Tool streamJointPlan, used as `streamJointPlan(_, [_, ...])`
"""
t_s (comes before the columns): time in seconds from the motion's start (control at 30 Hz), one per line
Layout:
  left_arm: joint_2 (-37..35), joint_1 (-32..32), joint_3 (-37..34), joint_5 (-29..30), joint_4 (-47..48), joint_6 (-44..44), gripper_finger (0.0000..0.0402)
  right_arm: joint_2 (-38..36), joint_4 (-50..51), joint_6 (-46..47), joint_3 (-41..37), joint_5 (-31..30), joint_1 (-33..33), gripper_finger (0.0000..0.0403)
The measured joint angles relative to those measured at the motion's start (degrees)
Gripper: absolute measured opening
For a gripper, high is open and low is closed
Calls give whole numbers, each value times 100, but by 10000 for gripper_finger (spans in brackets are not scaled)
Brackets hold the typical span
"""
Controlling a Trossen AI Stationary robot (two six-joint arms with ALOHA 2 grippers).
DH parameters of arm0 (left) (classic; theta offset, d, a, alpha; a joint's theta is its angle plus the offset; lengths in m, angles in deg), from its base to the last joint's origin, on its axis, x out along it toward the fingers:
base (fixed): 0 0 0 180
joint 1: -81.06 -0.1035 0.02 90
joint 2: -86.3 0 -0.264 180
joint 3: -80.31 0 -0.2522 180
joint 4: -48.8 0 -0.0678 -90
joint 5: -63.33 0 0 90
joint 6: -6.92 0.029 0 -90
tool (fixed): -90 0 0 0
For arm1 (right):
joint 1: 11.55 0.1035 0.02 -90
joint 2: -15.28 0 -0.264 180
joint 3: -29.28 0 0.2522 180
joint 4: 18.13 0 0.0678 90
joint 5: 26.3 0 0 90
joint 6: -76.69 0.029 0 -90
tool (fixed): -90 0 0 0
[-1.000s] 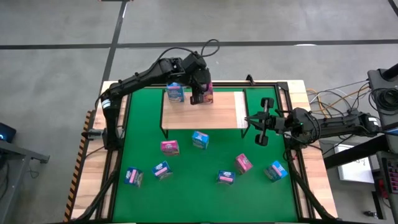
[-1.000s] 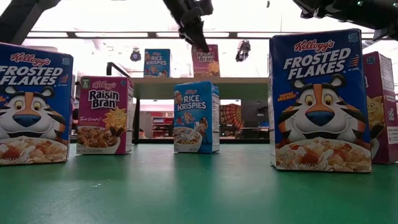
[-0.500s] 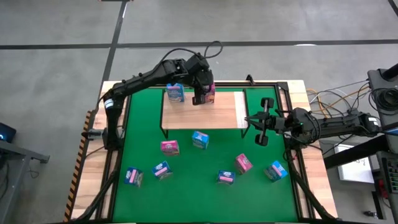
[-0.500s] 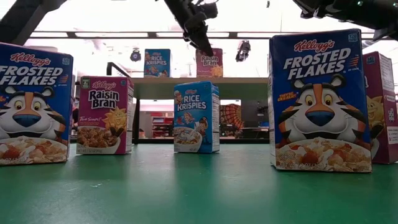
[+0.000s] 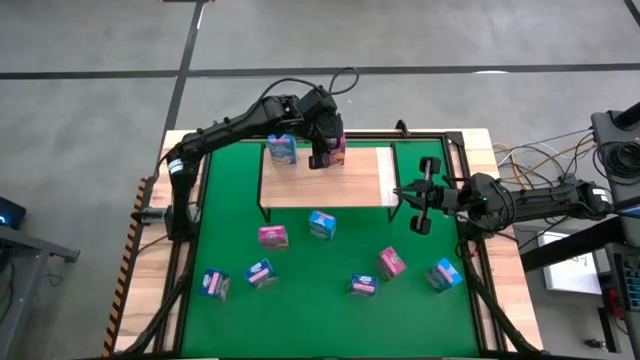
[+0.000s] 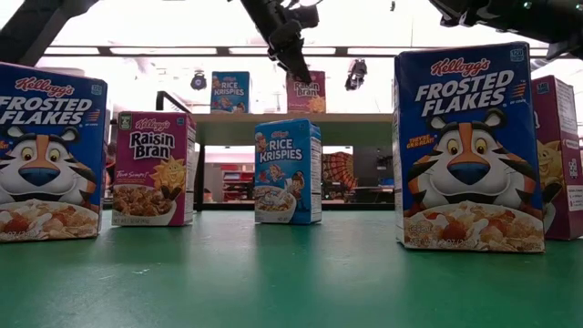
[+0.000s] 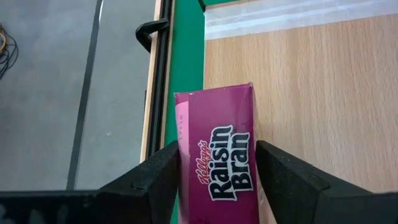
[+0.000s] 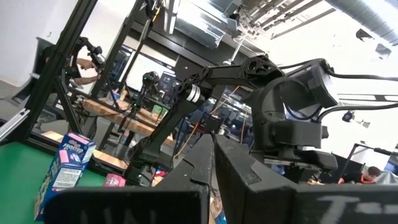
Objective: Stack cereal on shelf
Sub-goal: Put the center violet cereal box on the shelf
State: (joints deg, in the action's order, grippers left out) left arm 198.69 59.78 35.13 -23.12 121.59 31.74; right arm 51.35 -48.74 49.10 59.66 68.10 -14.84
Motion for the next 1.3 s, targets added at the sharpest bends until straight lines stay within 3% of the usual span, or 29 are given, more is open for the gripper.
streamJointPlan(0.37, [-63,81,-2,10,76,125,228,0,16,11,0,0,2,9])
streamJointPlan(0.63, [-361,244,-2,7,410,-26,229,0,19,13,0,0,1,9])
streamJointPlan(1.03, [-616,967,-2,-3,1233,-723,228,0,15,70,0,0,2,9])
streamJointPlan(1.3, [-603,1175,-38,209,1230,-781,200,0,11,120,0,0,2,9])
